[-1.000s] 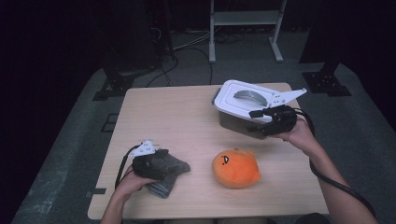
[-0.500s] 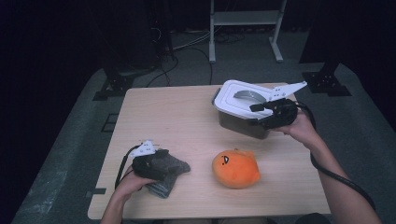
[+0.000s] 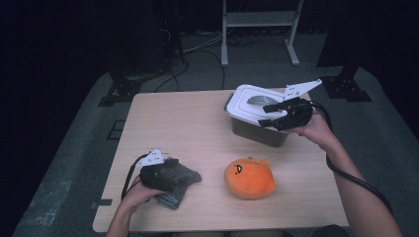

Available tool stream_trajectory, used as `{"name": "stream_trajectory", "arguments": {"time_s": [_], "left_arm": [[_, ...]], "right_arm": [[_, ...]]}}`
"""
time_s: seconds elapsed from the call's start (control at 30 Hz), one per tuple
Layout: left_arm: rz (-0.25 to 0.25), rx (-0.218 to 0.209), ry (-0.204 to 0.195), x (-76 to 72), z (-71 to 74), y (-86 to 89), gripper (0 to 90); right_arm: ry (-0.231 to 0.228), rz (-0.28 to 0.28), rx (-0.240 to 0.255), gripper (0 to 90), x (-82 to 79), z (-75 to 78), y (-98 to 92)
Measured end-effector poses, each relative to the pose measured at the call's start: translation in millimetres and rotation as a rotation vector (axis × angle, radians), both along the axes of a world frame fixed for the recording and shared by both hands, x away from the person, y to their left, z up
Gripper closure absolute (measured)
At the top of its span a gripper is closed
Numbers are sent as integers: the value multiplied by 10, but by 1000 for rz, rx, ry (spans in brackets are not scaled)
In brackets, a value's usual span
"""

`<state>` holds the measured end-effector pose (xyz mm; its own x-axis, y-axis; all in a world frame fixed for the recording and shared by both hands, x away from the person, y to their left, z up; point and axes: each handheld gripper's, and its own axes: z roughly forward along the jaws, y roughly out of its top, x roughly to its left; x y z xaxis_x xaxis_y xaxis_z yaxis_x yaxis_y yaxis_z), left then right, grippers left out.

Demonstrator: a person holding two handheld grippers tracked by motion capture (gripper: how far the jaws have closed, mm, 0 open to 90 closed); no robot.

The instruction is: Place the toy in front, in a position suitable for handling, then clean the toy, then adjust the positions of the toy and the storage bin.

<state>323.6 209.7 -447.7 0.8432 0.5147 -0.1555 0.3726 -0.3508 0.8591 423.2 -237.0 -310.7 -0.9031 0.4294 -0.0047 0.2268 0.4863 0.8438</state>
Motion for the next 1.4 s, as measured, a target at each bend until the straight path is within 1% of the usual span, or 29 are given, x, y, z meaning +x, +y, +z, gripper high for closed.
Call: {"name": "stream_trajectory", "arguments": {"time_s": [0.1,0.17,0.23,0.33,0.43,0.6,0.77,0.97,1.07,1.23,1.33,1.4], "left_arm": [[-5,4,-1,6,5,-12,129],[-4,-4,-1,6,10,-22,128],[-15,5,1,-1,-1,-31,127],[-18,22,-1,1,-7,-39,124],[-10,1,-4,5,7,-30,121],[-10,5,1,16,-7,-13,120],[-5,-6,-6,17,15,-8,119],[-2,-4,-6,25,18,-6,113],[-2,-5,-11,33,20,-7,112],[1,-7,-5,46,14,-12,108],[1,-8,-11,53,16,2,105],[7,-14,-5,51,14,4,103]], "right_arm": [[1,0,-3,368,12,4,-2],[-5,-1,4,368,16,6,-7],[1,-3,5,368,12,-1,-7],[1,-2,0,368,20,-7,-8],[-3,1,9,369,29,0,-12],[-1,1,3,370,56,10,-15],[2,-2,8,370,94,26,-19],[-7,-3,2,369,123,57,-49],[-11,-7,-1,369,150,70,-80],[-15,-15,-5,369,216,83,-129],[-16,-20,-3,369,257,90,-145],[-16,-21,-5,369,285,96,-149]]}}
